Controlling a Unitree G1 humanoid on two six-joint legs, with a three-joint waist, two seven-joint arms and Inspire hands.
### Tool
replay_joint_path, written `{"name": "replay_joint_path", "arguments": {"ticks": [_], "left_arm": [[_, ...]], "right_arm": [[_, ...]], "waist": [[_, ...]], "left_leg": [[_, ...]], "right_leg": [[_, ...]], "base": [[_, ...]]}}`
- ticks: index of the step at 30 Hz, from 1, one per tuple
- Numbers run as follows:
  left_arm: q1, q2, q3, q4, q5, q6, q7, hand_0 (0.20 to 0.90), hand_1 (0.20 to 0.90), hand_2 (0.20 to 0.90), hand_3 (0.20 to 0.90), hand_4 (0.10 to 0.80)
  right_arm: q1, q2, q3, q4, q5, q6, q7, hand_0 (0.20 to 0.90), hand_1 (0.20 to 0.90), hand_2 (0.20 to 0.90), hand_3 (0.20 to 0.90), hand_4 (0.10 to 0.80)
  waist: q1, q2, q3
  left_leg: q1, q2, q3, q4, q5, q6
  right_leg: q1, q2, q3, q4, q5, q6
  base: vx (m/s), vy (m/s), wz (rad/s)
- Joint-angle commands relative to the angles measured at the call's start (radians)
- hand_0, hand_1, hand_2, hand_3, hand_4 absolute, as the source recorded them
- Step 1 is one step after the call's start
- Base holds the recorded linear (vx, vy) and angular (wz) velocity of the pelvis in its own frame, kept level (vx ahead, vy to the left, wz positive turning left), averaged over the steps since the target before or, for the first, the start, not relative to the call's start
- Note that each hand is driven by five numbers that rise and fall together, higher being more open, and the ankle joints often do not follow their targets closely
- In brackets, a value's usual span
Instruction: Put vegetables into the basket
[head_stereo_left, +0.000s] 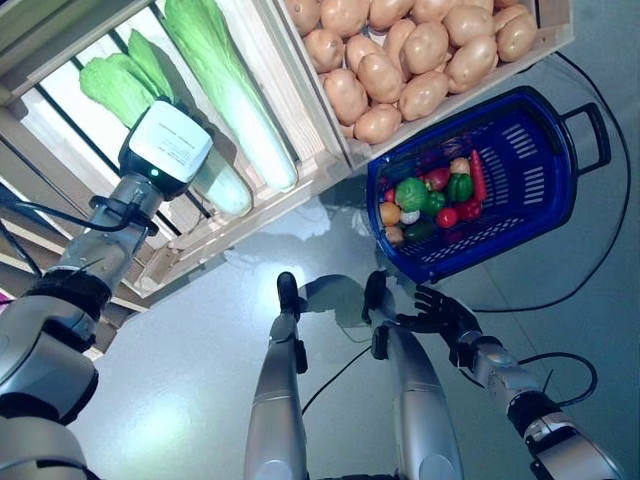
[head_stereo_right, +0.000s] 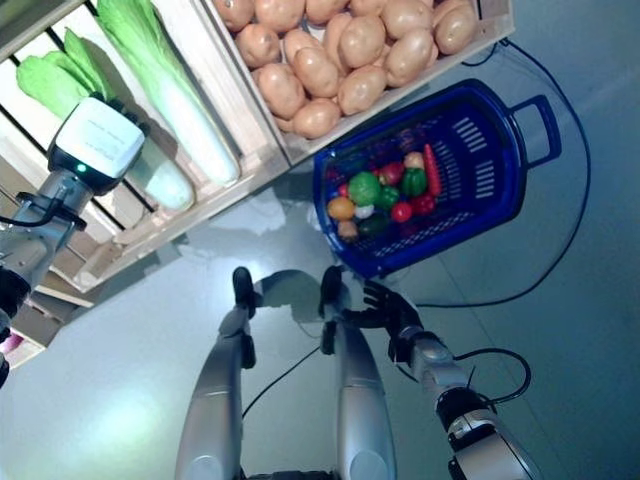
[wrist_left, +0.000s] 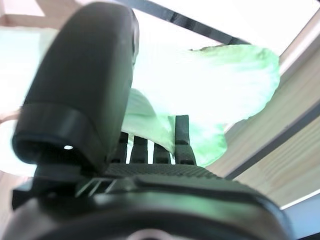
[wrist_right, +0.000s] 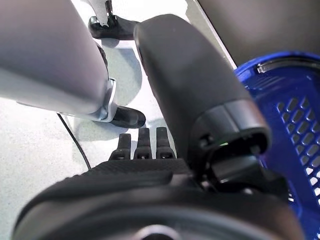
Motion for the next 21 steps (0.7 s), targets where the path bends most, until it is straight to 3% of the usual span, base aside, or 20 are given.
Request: {"name": "replay_joint_path", "arguments": {"ticks": [1, 8, 13, 21], "left_arm": [[-0.128, 0.064, 0.114, 0.026, -0.039, 0.117, 0.028, 0.300, 0.300, 0.300, 0.300, 0.400], [-0.081, 0.056, 0.189, 0.062, -0.225, 0.178, 0.123, 0.300, 0.300, 0.300, 0.300, 0.400], [0.008, 0.055, 0.308, 0.032, -0.293, 0.119, 0.265, 0.300, 0.300, 0.300, 0.300, 0.400], [0.103, 0.063, 0.399, -0.106, -0.372, 0.015, 0.309, 0.300, 0.300, 0.300, 0.300, 0.400]], "right_arm": [[0.068, -0.064, -0.035, -0.078, 0.061, -0.056, -0.044, 0.900, 0.900, 0.900, 0.900, 0.800], [0.085, -0.057, -0.037, -0.082, 0.063, -0.070, -0.053, 0.900, 0.900, 0.900, 0.900, 0.800], [0.116, -0.050, -0.042, -0.100, 0.068, -0.083, -0.059, 0.900, 0.900, 0.900, 0.900, 0.800], [0.144, -0.038, -0.051, -0.119, 0.075, -0.083, -0.062, 0.900, 0.900, 0.900, 0.900, 0.800]], "waist": [[-0.019, 0.007, 0.000], [-0.014, 0.005, 0.000], [-0.003, 0.005, 0.000], [0.016, 0.006, 0.000]], "left_leg": [[-0.053, 0.006, 0.017, 0.115, -0.042, -0.040], [-0.038, 0.006, 0.015, 0.112, -0.042, -0.041], [0.002, 0.003, 0.014, 0.087, -0.037, -0.043], [0.098, -0.004, 0.013, 0.031, -0.029, -0.045]], "right_leg": [[0.107, -0.019, 0.020, -0.060, -0.002, 0.059], [0.127, -0.017, 0.019, -0.071, -0.003, 0.055], [0.174, -0.013, 0.009, -0.105, 0.000, 0.053], [0.276, -0.011, -0.012, -0.167, 0.007, 0.054]], "base": [[0.000, 0.000, 0.00], [0.002, -0.004, 0.00], [0.031, -0.038, -0.01], [0.052, -0.034, 0.01]]}}
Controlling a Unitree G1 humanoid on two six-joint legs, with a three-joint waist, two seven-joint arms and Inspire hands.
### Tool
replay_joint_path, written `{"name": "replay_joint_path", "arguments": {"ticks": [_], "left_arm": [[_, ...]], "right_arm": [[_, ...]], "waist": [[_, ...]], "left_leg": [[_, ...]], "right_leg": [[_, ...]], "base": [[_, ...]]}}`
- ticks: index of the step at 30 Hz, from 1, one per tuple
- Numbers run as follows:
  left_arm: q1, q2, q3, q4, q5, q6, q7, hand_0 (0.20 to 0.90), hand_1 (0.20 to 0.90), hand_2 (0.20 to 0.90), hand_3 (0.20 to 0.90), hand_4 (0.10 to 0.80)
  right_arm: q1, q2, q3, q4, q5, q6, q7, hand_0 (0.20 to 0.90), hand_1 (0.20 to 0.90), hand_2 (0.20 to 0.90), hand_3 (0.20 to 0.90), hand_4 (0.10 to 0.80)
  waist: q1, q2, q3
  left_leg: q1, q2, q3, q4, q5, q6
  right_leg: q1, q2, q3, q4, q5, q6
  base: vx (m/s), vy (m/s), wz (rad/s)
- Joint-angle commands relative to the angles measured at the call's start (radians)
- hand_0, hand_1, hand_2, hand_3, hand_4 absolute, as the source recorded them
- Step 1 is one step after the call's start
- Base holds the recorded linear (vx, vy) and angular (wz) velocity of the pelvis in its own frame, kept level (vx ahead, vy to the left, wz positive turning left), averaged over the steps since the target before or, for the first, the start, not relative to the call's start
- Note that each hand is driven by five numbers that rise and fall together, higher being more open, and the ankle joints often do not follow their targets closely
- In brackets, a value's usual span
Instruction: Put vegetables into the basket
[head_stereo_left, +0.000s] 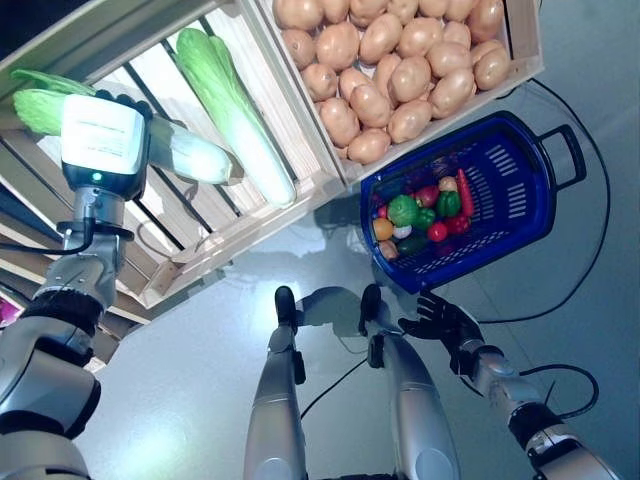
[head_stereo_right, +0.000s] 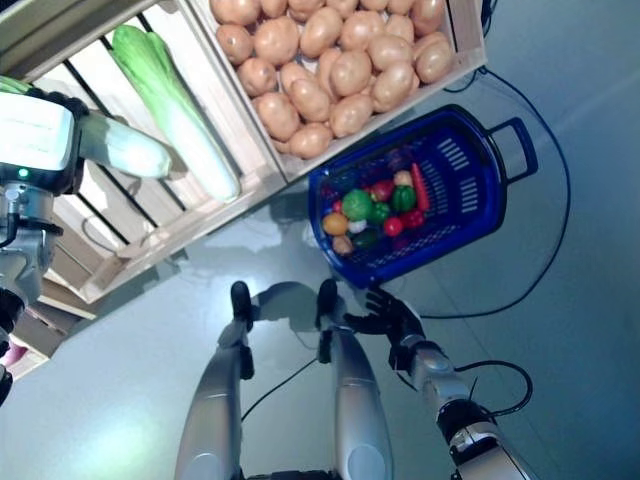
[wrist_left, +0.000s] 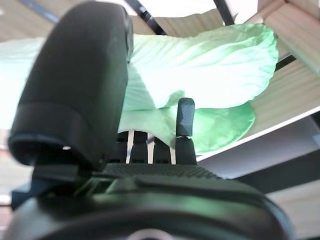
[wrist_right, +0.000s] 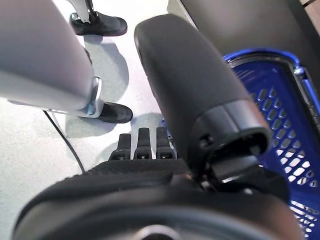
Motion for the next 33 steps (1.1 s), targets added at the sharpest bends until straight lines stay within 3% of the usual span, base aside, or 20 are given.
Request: {"name": "replay_joint_path", "arguments": {"ticks": [1, 4, 10, 17, 21, 24, 29, 33], "left_arm": [[-0.030, 0.077, 0.194, -0.113, -0.103, -0.026, 0.133, 0.300, 0.300, 0.300, 0.300, 0.400], [0.015, 0.068, 0.227, -0.166, -0.134, -0.052, 0.145, 0.300, 0.300, 0.300, 0.300, 0.400], [0.144, 0.019, 0.325, -0.301, -0.350, -0.163, 0.125, 0.300, 0.300, 0.300, 0.300, 0.400], [0.366, -0.156, 0.442, -0.497, -0.461, -0.326, 0.028, 0.300, 0.300, 0.300, 0.300, 0.400], [0.484, -0.262, 0.449, -0.588, -0.430, -0.370, -0.017, 0.300, 0.300, 0.300, 0.300, 0.400], [0.539, -0.282, 0.436, -0.631, -0.318, -0.380, -0.027, 0.300, 0.300, 0.300, 0.300, 0.400], [0.622, -0.329, 0.439, -0.677, -0.401, -0.434, -0.142, 0.300, 0.300, 0.300, 0.300, 0.400], [0.667, -0.374, 0.418, -0.703, -0.472, -0.431, -0.274, 0.300, 0.300, 0.300, 0.300, 0.400]], "right_arm": [[0.076, -0.040, -0.044, -0.078, 0.044, -0.059, -0.035, 0.900, 0.900, 0.900, 0.900, 0.800], [0.089, -0.034, -0.052, -0.083, 0.046, -0.061, -0.040, 0.900, 0.900, 0.900, 0.900, 0.800], [0.127, -0.022, -0.064, -0.125, 0.045, -0.095, -0.059, 0.900, 0.900, 0.900, 0.900, 0.800], [0.192, 0.014, -0.109, -0.287, 0.065, -0.180, -0.060, 0.900, 0.900, 0.900, 0.900, 0.800], [0.237, 0.049, -0.161, -0.436, 0.099, -0.188, -0.028, 0.900, 0.900, 0.900, 0.900, 0.800], [0.269, 0.063, -0.194, -0.540, 0.145, -0.179, 0.024, 0.900, 0.900, 0.900, 0.900, 0.800], [0.309, 0.053, -0.230, -0.682, 0.221, -0.140, 0.100, 0.900, 0.900, 0.900, 0.900, 0.800], [0.316, 0.051, -0.245, -0.793, 0.248, -0.134, 0.128, 0.900, 0.900, 0.900, 0.900, 0.800]], "waist": [[0.009, 0.014, 0.001], [0.016, 0.014, 0.001], [0.032, 0.011, 0.001], [0.050, -0.010, -0.022], [0.051, -0.019, -0.083], [0.047, -0.014, -0.122], [0.046, 0.001, -0.198], [0.050, 0.014, -0.257]], "left_leg": [[-0.012, -0.006, 0.014, 0.073, -0.035, -0.042], [0.009, -0.009, 0.012, 0.066, -0.037, -0.041], [0.080, -0.023, -0.003, 0.040, -0.044, -0.038], [0.227, -0.028, -0.020, -0.028, -0.051, -0.034], [0.314, -0.028, -0.022, -0.094, -0.047, -0.030], [0.381, -0.024, -0.019, -0.142, -0.044, -0.030], [0.461, -0.024, -0.019, -0.190, -0.041, -0.027], [0.515, -0.025, -0.021, -0.216, -0.050, -0.022]], "right_leg": [[0.165, -0.016, 0.003, -0.130, 0.007, 0.054], [0.189, -0.014, -0.002, -0.141, 0.005, 0.051], [0.262, -0.010, -0.011, -0.170, 0.004, 0.052], [0.421, -0.008, -0.035, -0.252, 0.016, 0.058], [0.512, -0.014, -0.051, -0.323, 0.040, 0.073], [0.576, -0.016, -0.054, -0.362, 0.048, 0.082], [0.652, -0.019, -0.066, -0.399, 0.055, 0.086], [0.696, -0.019, -0.073, -0.406, 0.046, 0.087]], "base": [[0.056, -0.032, 0.06], [0.057, -0.036, 0.04], [0.064, -0.040, 0.04], [0.088, -0.066, 0.04], [0.143, -0.035, 0.05], [0.166, 0.024, 0.03], [0.153, 0.031, 0.07], [0.135, 0.017, 0.10]]}}
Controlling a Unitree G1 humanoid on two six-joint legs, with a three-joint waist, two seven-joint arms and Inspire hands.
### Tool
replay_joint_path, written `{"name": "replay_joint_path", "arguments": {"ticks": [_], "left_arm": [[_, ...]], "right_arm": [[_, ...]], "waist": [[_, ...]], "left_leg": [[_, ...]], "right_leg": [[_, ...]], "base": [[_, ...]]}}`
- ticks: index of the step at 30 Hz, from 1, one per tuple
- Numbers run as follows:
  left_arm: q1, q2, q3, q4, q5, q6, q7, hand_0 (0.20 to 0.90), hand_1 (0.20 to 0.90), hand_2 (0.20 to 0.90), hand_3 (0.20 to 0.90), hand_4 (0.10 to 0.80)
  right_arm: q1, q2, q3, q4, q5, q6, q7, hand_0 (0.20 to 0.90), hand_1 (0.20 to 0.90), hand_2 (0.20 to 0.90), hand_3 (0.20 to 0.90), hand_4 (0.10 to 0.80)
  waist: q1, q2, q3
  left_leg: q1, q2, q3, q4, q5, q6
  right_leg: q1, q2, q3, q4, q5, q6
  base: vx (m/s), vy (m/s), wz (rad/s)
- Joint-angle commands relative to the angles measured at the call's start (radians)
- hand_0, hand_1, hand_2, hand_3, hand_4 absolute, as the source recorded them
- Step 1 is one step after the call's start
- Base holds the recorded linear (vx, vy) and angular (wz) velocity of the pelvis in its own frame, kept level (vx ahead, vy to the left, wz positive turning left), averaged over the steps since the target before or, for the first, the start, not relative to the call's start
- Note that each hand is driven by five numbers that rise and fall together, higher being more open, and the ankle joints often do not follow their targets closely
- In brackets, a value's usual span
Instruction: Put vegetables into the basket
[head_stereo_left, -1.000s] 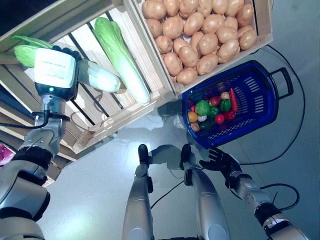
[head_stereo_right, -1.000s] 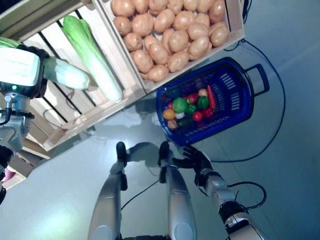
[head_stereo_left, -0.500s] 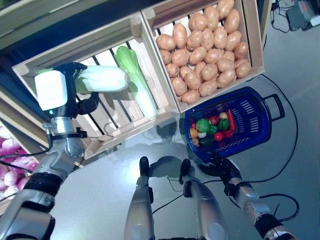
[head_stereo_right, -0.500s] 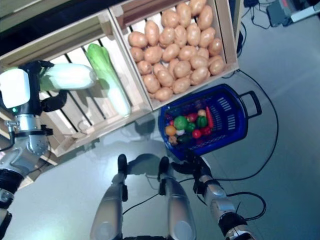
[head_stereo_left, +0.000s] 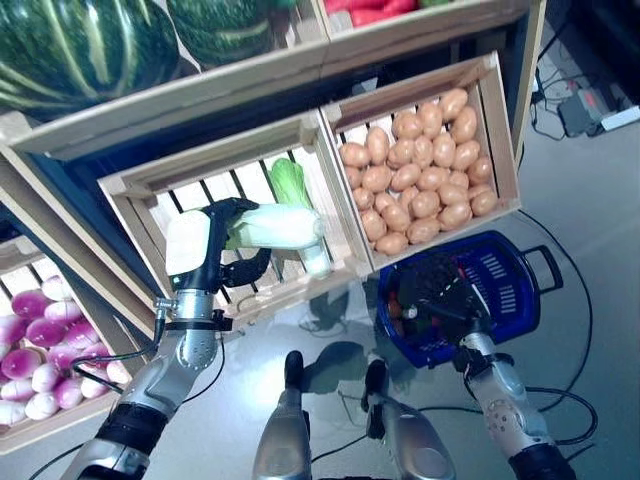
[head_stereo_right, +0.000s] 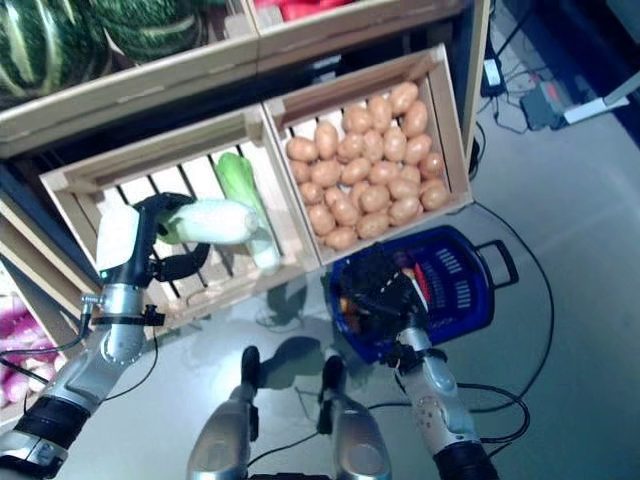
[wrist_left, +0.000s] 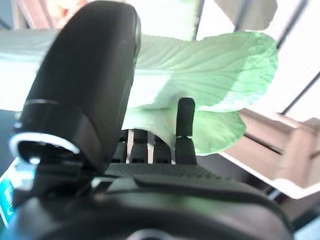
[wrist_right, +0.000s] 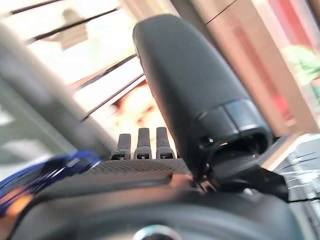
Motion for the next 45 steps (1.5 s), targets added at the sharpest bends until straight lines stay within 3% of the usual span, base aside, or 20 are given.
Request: {"name": "replay_joint_path", "arguments": {"ticks": [1, 8, 25, 34, 45], "left_arm": [[0.005, -0.028, 0.029, -0.057, -0.074, -0.104, -0.069, 0.300, 0.300, 0.300, 0.300, 0.400], [-0.022, -0.059, -0.047, -0.036, -0.178, -0.037, -0.217, 0.300, 0.300, 0.300, 0.300, 0.400], [-0.047, -0.163, -0.108, -0.058, -0.549, 0.126, -0.426, 0.300, 0.300, 0.300, 0.300, 0.400], [-0.040, -0.191, -0.129, -0.077, -0.648, 0.203, -0.492, 0.300, 0.300, 0.300, 0.300, 0.400], [-0.052, -0.193, -0.154, -0.085, -0.641, 0.266, -0.511, 0.300, 0.300, 0.300, 0.300, 0.400]], "right_arm": [[0.027, -0.034, -0.019, -0.145, 0.045, -0.047, 0.086, 0.900, 0.900, 0.900, 0.900, 0.800], [-0.044, -0.056, 0.026, -0.218, 0.043, 0.035, 0.047, 0.900, 0.900, 0.900, 0.900, 0.800], [-0.172, 0.003, 0.107, -0.233, 0.000, 0.003, -0.041, 0.900, 0.900, 0.900, 0.900, 0.800], [-0.199, 0.025, 0.130, -0.207, -0.053, -0.011, -0.073, 0.900, 0.900, 0.900, 0.900, 0.800], [-0.241, 0.015, 0.152, -0.111, -0.140, 0.010, -0.177, 0.900, 0.900, 0.900, 0.900, 0.800]], "waist": [[-0.009, -0.015, -0.224], [0.007, -0.009, -0.291], [0.025, -0.006, -0.360], [0.030, -0.008, -0.379], [0.033, -0.008, -0.391]], "left_leg": [[-0.011, -0.013, 0.009, 0.032, -0.049, -0.032], [0.064, -0.021, -0.007, -0.022, -0.062, -0.030], [0.116, -0.029, -0.013, -0.022, -0.105, -0.016], [0.124, -0.031, -0.015, -0.022, -0.114, -0.011], [0.122, -0.033, -0.013, -0.022, -0.116, -0.005]], "right_leg": [[0.086, -0.043, -0.006, -0.049, 0.014, 0.027], [0.159, -0.046, -0.005, -0.110, 0.034, 0.039], [0.191, -0.060, -0.011, -0.130, 0.043, 0.052], [0.188, -0.066, -0.002, -0.130, 0.046, 0.060], [0.177, -0.072, 0.009, -0.130, 0.054, 0.067]], "base": [[0.120, 0.002, 0.05], [0.085, -0.008, 0.07], [0.006, -0.002, 0.01], [0.000, 0.000, 0.00], [0.000, 0.000, 0.00]]}}
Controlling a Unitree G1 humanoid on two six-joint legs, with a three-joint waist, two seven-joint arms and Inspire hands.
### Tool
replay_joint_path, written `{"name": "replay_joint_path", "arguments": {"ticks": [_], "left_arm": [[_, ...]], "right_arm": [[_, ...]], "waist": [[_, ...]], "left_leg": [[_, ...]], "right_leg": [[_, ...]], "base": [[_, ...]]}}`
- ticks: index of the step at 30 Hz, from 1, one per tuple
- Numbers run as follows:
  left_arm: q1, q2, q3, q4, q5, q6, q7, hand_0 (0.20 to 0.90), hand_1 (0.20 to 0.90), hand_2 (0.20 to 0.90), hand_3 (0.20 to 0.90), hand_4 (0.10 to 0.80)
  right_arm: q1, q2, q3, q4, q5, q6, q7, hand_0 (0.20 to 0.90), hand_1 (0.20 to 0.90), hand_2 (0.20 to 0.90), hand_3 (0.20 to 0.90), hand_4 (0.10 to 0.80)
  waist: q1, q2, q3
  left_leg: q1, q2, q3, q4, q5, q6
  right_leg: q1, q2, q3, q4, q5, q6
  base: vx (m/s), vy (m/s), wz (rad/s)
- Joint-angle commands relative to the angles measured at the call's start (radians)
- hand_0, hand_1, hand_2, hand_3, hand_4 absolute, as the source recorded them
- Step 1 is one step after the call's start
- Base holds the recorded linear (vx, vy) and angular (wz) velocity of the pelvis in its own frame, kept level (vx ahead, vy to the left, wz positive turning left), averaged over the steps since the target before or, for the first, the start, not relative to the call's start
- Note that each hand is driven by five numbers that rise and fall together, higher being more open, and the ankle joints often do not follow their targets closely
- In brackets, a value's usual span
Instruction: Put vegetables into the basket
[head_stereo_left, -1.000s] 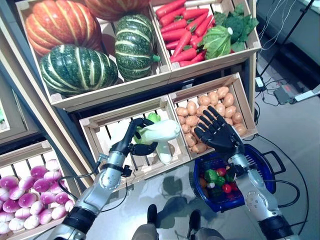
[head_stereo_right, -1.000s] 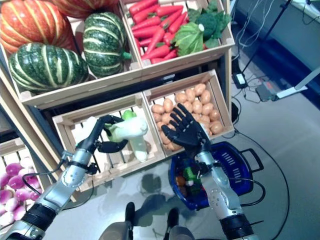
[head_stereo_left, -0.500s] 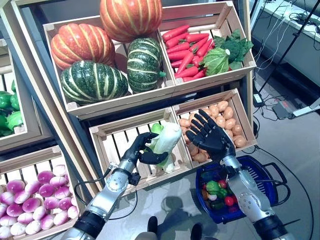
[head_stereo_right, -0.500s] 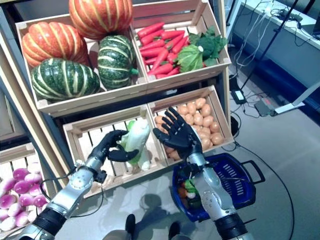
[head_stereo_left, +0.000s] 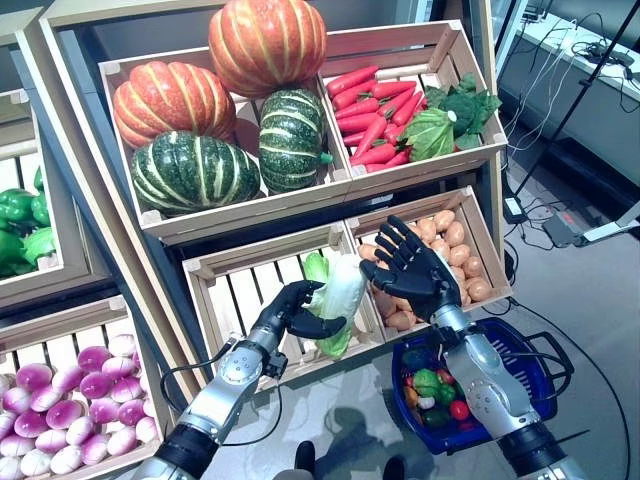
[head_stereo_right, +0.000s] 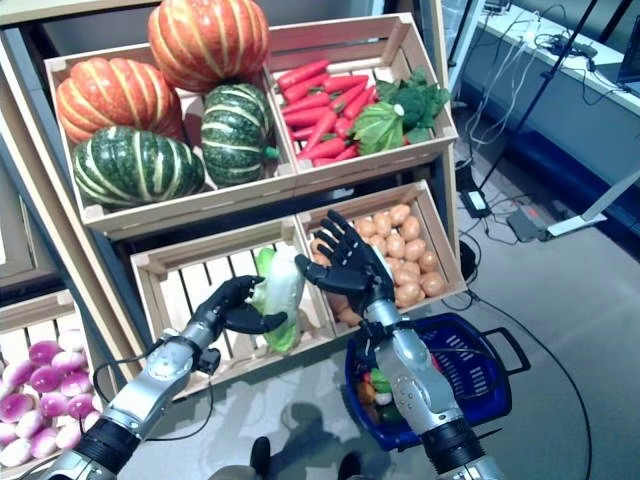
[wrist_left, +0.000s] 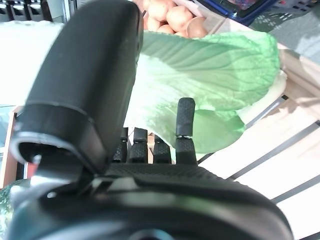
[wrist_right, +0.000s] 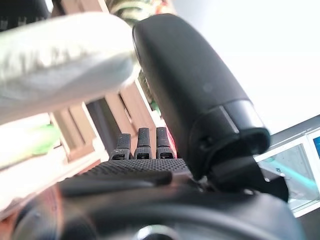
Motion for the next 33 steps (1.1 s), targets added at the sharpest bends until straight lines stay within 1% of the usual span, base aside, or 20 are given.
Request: {"name": "replay_joint_path", "arguments": {"ticks": [1, 10, 14, 20, 25, 28, 31, 33], "left_arm": [[-0.087, 0.003, -0.027, -0.084, -0.039, -0.061, 0.012, 0.300, 0.300, 0.300, 0.300, 0.400], [-0.087, 0.008, -0.038, -0.077, -0.071, -0.014, -0.032, 0.300, 0.300, 0.300, 0.300, 0.400], [-0.085, 0.008, -0.037, -0.073, -0.062, -0.007, -0.059, 0.300, 0.300, 0.300, 0.300, 0.400], [-0.091, 0.009, -0.038, -0.081, -0.067, 0.014, -0.071, 0.300, 0.300, 0.300, 0.300, 0.400], [-0.088, 0.003, -0.036, -0.075, -0.077, 0.027, -0.076, 0.300, 0.300, 0.300, 0.300, 0.400], [-0.080, 0.004, -0.031, -0.078, -0.081, 0.050, -0.085, 0.300, 0.300, 0.300, 0.300, 0.400], [-0.076, 0.004, -0.031, -0.079, -0.074, 0.068, -0.097, 0.300, 0.300, 0.300, 0.300, 0.400], [-0.075, 0.005, -0.036, -0.072, -0.073, 0.079, -0.105, 0.300, 0.300, 0.300, 0.300, 0.400]], "right_arm": [[-0.110, 0.021, -0.002, -0.019, -0.013, -0.070, -0.027, 0.900, 0.900, 0.900, 0.900, 0.800], [-0.121, 0.011, 0.052, -0.026, 0.024, 0.014, 0.045, 0.900, 0.900, 0.900, 0.900, 0.800], [-0.124, 0.001, 0.079, -0.019, 0.014, 0.072, 0.111, 0.900, 0.900, 0.900, 0.900, 0.800], [-0.131, 0.003, 0.106, -0.015, 0.061, 0.102, 0.171, 0.900, 0.900, 0.900, 0.900, 0.800], [-0.124, 0.004, 0.123, -0.029, 0.033, 0.151, 0.221, 0.900, 0.900, 0.900, 0.900, 0.800], [-0.116, -0.001, 0.146, -0.044, 0.008, 0.185, 0.254, 0.900, 0.900, 0.900, 0.900, 0.800], [-0.113, -0.004, 0.153, -0.051, 0.014, 0.183, 0.261, 0.900, 0.900, 0.900, 0.900, 0.800], [-0.114, -0.002, 0.154, -0.053, 0.038, 0.166, 0.257, 0.900, 0.900, 0.900, 0.900, 0.800]], "waist": [[0.011, -0.031, -0.097], [0.012, -0.032, -0.099], [0.014, -0.034, -0.104], [0.017, -0.037, -0.108], [0.016, -0.039, -0.112], [0.015, -0.041, -0.112], [0.016, -0.042, -0.113], [0.016, -0.044, -0.112]], "left_leg": [[0.034, -0.013, 0.000, 0.002, -0.099, -0.025], [0.035, -0.016, -0.003, 0.002, -0.101, -0.020], [0.034, -0.017, -0.004, 0.002, -0.100, -0.020], [0.031, -0.015, -0.002, 0.002, -0.099, -0.020], [0.030, -0.013, -0.002, 0.002, -0.099, -0.021], [0.029, -0.012, -0.002, 0.002, -0.097, -0.021], [0.029, -0.011, -0.001, 0.002, -0.097, -0.021], [0.029, -0.011, -0.001, 0.002, -0.096, -0.021]], "right_leg": [[0.026, -0.075, 0.008, 0.001, 0.013, 0.051], [0.022, -0.076, 0.014, 0.001, 0.017, 0.052], [0.020, -0.078, 0.016, 0.001, 0.017, 0.052], [0.017, -0.079, 0.014, 0.001, 0.016, 0.054], [0.017, -0.079, 0.015, 0.001, 0.015, 0.054], [0.015, -0.078, 0.019, 0.001, 0.015, 0.054], [0.016, -0.079, 0.018, 0.001, 0.014, 0.055], [0.015, -0.079, 0.018, 0.001, 0.015, 0.056]], "base": [[0.000, 0.000, 0.00], [0.000, 0.000, 0.00], [0.000, 0.000, 0.00], [0.000, 0.000, 0.00], [0.000, 0.000, 0.00], [0.000, 0.000, 0.00], [0.000, 0.000, 0.00], [0.000, 0.000, 0.00]]}}
